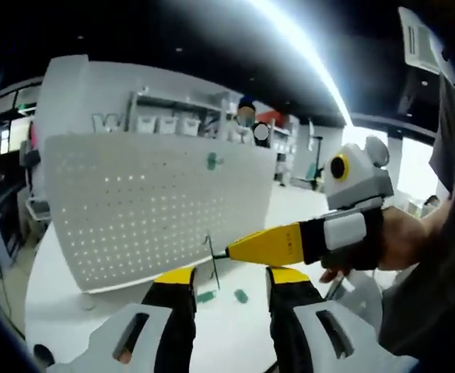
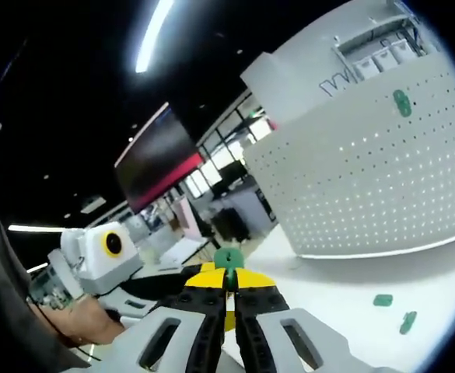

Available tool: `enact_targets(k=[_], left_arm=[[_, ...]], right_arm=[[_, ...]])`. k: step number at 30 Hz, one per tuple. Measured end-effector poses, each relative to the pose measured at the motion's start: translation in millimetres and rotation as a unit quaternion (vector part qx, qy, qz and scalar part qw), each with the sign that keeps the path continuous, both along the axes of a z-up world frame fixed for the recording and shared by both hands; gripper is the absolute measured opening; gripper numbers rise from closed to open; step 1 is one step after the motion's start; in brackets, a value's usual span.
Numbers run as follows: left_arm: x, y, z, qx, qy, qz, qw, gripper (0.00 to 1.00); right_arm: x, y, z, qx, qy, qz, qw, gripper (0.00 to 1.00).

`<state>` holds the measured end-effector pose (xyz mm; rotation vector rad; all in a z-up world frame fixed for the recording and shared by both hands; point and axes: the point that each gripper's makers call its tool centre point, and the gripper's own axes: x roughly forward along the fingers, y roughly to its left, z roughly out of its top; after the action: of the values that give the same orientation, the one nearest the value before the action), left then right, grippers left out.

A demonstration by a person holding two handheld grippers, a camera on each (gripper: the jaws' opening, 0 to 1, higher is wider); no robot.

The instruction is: Insert the hook assembly into the mounting plate slot until the hook locks in place.

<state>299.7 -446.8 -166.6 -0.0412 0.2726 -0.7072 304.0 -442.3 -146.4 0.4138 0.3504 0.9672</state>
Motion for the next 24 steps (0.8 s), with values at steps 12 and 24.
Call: enact_targets(k=[12, 24], left_arm=[[-3.2, -8.1, -5.6, 0.000, 0.015, -0.014, 0.9998, 0.73], [-4.9, -7.8, -9.2, -0.023, 0.043, -0.006, 0.9988, 0.95]], right_arm=[[1.4, -2.8, 0.8, -0.002, -0.009, -0.002, 1.0000, 0.00], [8.3, -12.1, -3.5, -0.009, -0.013, -0.017, 0.9997, 0.00]])
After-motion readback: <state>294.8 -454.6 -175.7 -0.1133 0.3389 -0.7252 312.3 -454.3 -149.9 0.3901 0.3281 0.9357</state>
